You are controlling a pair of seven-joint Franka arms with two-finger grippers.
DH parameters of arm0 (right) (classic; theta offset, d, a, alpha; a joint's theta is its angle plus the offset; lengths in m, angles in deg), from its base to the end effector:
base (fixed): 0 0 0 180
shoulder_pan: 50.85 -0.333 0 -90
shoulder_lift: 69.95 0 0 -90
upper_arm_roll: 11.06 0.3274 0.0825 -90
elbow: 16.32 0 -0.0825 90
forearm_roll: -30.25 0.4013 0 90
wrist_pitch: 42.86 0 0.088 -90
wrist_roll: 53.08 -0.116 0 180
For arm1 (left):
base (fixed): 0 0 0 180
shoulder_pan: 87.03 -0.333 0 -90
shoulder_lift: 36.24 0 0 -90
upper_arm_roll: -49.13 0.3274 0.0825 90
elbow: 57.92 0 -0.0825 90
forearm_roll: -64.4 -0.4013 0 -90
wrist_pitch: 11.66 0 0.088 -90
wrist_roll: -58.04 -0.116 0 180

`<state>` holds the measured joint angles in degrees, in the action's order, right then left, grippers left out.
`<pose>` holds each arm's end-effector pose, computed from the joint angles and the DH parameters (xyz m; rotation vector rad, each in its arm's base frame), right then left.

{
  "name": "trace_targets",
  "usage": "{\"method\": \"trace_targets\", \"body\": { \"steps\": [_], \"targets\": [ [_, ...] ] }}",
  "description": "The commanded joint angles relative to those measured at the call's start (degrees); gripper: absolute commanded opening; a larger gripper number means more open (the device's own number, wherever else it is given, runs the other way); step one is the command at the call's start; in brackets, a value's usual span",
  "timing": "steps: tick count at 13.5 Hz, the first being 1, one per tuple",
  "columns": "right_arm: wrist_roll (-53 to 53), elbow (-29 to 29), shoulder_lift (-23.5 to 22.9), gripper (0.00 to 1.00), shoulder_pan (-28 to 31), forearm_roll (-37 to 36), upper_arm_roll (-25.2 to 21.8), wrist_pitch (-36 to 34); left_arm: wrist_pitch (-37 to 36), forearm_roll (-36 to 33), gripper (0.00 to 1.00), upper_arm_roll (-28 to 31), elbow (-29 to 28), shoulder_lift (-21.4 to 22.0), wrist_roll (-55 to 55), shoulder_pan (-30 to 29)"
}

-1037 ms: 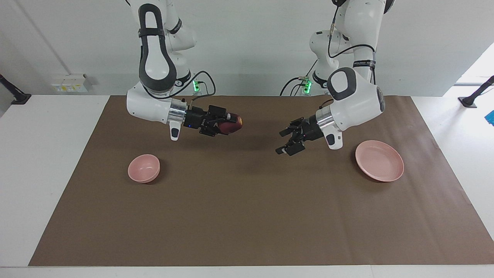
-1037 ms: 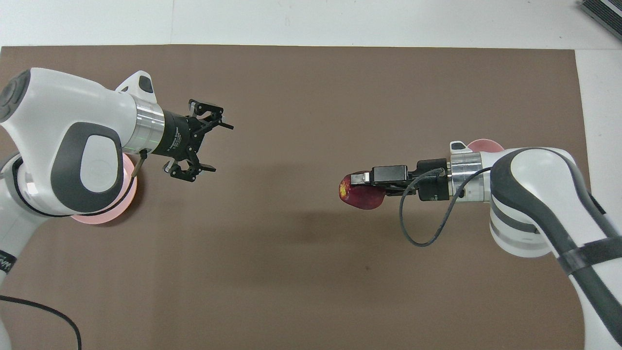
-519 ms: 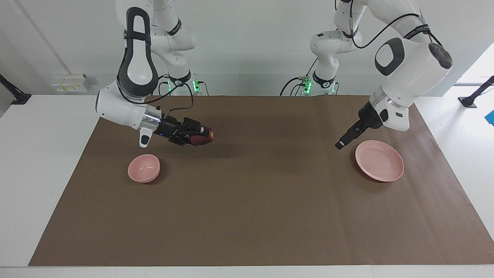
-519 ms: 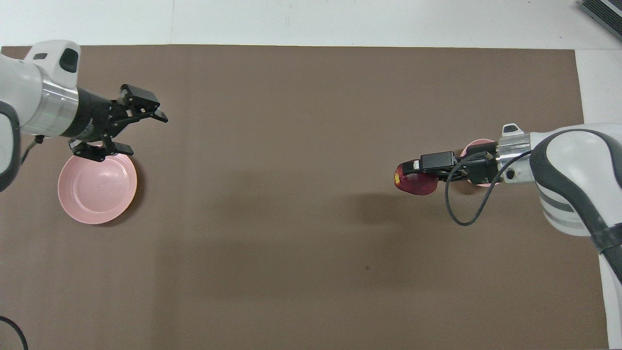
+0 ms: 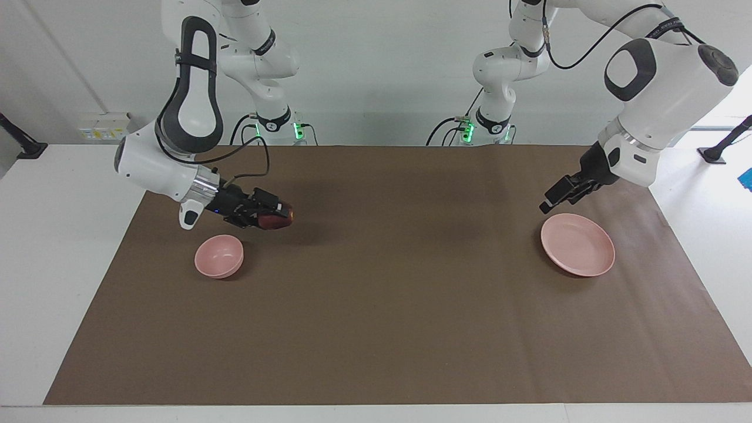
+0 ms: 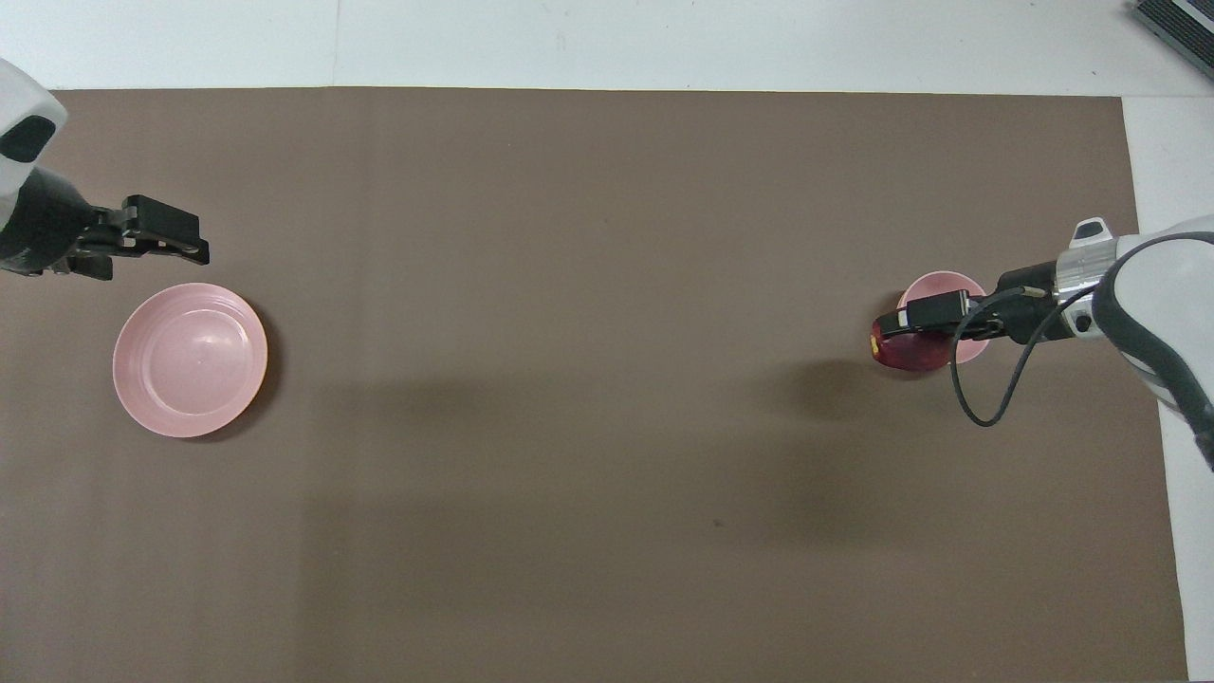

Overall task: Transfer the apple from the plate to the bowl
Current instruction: 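Carry the apple with the right gripper over the pink bowl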

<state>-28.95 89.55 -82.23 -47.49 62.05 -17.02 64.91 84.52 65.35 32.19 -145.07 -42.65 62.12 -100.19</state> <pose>0.6139 -0.0531 0.3996 -2.6231 -0.0493 0.0337 0.6153 -0.0327 0.5976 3.0883 0.0142 0.0727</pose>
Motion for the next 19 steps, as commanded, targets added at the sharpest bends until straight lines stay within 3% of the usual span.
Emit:
{"method": "trace_targets", "body": {
  "steps": [1,4,7,11,15,19],
  "targets": [
    [-0.4,-5.8,-1.3,0.00,-0.9,-12.0,0.5,-0.6,-1.1,-1.2,1.00,-0.6,0.3,0.4,-1.9,-1.9],
    [-0.7,-3.8,-2.2,0.00,-3.8,-29.7,0.8,10.6,-1.2,-1.2,1.00,-0.6,0.1,0.5,-1.6,-2.0],
    [-3.5,-3.7,-2.5,0.00,-5.9,-42.2,0.8,13.6,-1.7,-1.2,1.00,-0.6,0.0,0.6,-1.4,-1.7],
    [-15.8,0.0,-2.8,0.00,-9.9,-55.3,0.9,15.8,-5.7,-1.2,1.00,2.2,0.1,3.0,-1.9,2.2],
    [-16.8,3.1,-2.5,0.00,-10.4,-56.6,0.9,17.1,-6.1,-1.1,1.00,16.5,0.1,6.1,-1.9,17.4],
    [-16.8,4.7,-2.9,0.00,-10.3,-56.7,0.9,18.5,-7.4,-1.2,1.00,22.6,0.3,8.9,-2.0,22.9]
  ]
}}
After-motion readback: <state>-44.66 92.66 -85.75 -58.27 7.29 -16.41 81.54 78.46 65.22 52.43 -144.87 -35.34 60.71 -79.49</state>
